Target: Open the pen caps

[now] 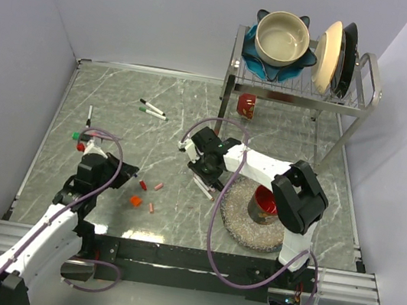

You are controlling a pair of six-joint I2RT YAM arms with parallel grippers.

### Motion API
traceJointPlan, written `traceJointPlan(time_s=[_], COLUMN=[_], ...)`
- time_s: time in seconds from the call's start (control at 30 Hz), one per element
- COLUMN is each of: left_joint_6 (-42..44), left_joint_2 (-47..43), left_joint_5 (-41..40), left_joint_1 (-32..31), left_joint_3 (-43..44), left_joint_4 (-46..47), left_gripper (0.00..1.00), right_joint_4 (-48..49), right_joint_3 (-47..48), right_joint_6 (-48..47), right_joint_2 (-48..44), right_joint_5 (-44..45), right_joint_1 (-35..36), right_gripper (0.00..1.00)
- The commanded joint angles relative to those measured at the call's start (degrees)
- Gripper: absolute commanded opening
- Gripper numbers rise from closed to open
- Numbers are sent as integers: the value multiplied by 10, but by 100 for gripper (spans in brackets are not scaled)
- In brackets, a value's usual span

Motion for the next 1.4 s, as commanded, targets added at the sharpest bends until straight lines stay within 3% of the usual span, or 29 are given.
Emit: traceJointPlan(time_s=[0.0,0.47,0.63,0.73,0.93,1.17,1.37], left_joint_6=[1,14,8,4,3,7,11], left_joint_2=[30,105,152,164,172,164,189], left_joint_5=[12,0,-15,-32,-46,-61,-65], left_joint_1=[1,-15,-35,-43,-48,-48,-48], left_joint_3=[28,71,73,79,89,108,116], left_joint_4=[-31,-130,-130,-135,-149,-172,-173], left_gripper=[1,2,9,25,39,45,43], right_joint_4=[-5,-5,-4,-3,-3,-4,-3], right_joint_3=[23,23,20,20,19,18,18], right_joint_6=[-3,-9,-9,-9,-10,-11,-11], right_joint_2=[-22,-65,-77,-82,-86,-94,-100], right_joint_5=[-9,-44,-49,-54,-59,-63,-71], right_joint_1=[-5,-10,-14,-16,-17,-18,-17], right_gripper=[36,46,48,49,50,50,50])
